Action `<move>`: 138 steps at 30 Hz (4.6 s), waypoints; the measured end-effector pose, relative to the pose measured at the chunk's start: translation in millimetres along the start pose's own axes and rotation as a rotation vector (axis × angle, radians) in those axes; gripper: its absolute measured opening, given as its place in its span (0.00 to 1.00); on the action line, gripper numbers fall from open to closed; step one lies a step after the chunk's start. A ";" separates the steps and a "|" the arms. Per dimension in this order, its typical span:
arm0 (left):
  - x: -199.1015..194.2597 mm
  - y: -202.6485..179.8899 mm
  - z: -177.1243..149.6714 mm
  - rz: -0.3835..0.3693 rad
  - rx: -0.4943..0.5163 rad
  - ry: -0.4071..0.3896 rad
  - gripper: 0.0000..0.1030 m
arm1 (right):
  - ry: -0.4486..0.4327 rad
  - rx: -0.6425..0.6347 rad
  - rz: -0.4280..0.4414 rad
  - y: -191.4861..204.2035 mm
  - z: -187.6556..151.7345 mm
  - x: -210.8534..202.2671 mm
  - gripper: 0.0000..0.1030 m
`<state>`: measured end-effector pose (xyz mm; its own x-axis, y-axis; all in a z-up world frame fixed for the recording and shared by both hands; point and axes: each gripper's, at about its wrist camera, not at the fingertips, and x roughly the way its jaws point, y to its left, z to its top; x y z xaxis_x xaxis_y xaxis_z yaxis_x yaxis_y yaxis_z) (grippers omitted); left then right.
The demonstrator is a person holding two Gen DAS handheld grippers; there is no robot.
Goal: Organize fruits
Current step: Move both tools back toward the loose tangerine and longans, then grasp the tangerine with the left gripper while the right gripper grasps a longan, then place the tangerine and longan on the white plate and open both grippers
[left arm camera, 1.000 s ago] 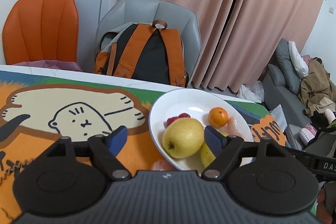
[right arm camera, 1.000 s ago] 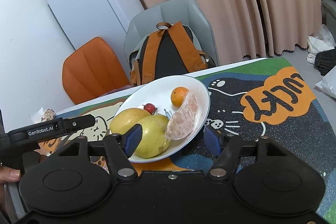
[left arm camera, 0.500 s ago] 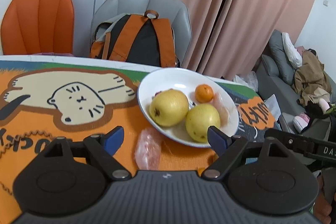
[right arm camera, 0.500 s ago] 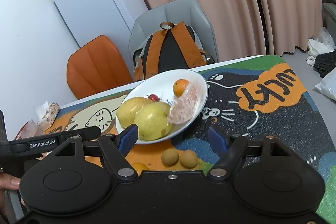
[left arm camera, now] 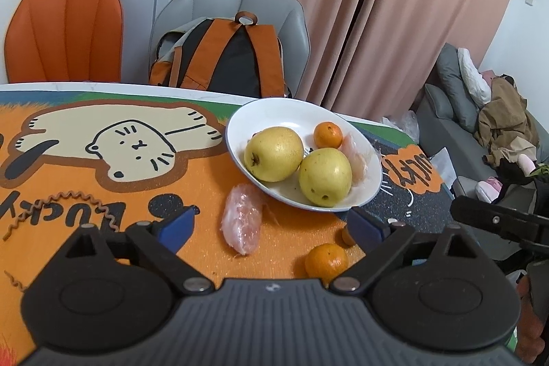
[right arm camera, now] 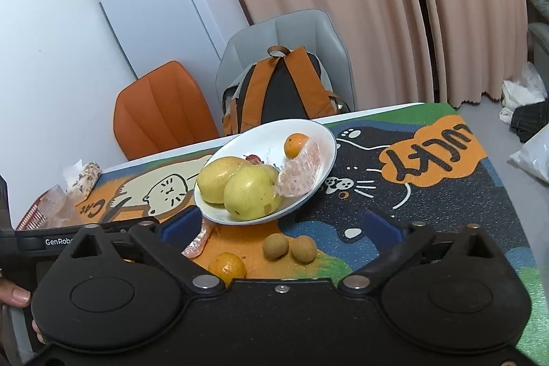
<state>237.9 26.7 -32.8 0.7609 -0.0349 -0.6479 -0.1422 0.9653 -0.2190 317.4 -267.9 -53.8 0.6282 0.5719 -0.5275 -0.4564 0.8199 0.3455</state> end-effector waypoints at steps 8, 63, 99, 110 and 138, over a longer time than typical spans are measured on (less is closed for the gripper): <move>0.8 -9.5 -13.7 -0.022 0.023 0.012 0.92 | 0.030 0.008 -0.007 -6.8 -7.5 -1.7 1.00; 25.2 -7.5 -32.2 -0.041 -0.005 0.030 0.35 | 0.129 0.019 0.017 -8.3 -24.9 57.3 0.61; 2.3 32.8 -17.9 0.015 -0.072 -0.029 0.35 | 0.096 0.006 -0.007 -0.5 -5.8 61.2 0.22; -1.2 33.2 -7.4 0.016 -0.068 -0.051 0.35 | 0.050 -0.016 0.003 8.7 21.6 61.5 0.22; 11.0 48.2 28.9 0.050 -0.065 -0.075 0.35 | 0.041 -0.042 0.027 17.8 63.3 111.8 0.23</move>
<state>257.7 80.3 -29.4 0.7968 0.0345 -0.6033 -0.2202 0.9463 -0.2366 419.4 -187.8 -57.5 0.5896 0.5916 -0.5498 -0.4992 0.8021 0.3277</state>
